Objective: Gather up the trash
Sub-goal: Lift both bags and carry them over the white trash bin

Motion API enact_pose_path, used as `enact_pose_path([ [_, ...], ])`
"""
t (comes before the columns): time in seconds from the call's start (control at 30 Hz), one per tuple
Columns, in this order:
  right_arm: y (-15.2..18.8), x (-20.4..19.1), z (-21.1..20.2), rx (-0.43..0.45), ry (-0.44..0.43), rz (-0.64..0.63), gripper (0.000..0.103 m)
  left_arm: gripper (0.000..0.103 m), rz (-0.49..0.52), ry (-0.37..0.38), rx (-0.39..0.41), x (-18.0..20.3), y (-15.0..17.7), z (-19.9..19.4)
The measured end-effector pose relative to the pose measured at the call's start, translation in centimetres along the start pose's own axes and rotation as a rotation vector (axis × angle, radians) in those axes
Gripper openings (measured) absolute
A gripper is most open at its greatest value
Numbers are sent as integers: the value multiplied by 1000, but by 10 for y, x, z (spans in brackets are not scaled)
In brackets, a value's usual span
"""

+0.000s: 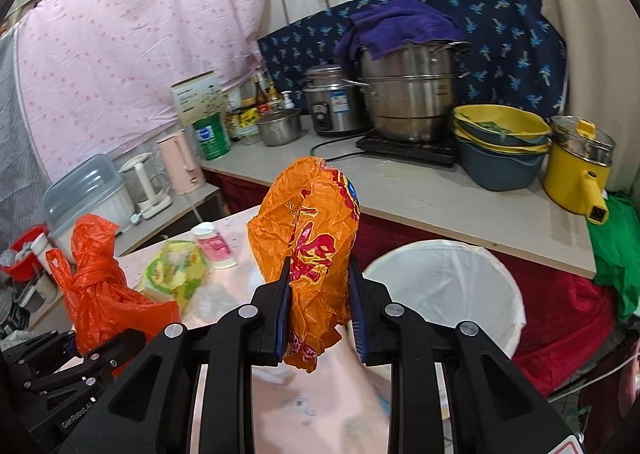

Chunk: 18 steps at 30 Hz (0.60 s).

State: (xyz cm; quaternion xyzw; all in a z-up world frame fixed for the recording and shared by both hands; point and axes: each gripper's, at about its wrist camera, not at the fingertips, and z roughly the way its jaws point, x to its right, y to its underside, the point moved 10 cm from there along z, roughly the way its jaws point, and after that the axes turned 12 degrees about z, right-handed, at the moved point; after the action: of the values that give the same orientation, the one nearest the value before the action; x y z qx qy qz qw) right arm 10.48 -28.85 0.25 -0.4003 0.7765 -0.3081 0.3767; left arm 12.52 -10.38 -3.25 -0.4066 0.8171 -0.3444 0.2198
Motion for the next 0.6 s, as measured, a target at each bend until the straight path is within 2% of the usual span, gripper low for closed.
enact_pose_path([
  [0.3, -13, 77, 11, 13, 111, 80, 24, 34, 129, 112, 22, 71, -28, 26],
  [0.6, -13, 144, 28, -7, 196, 149, 24, 34, 229, 201, 11, 134, -46, 66],
])
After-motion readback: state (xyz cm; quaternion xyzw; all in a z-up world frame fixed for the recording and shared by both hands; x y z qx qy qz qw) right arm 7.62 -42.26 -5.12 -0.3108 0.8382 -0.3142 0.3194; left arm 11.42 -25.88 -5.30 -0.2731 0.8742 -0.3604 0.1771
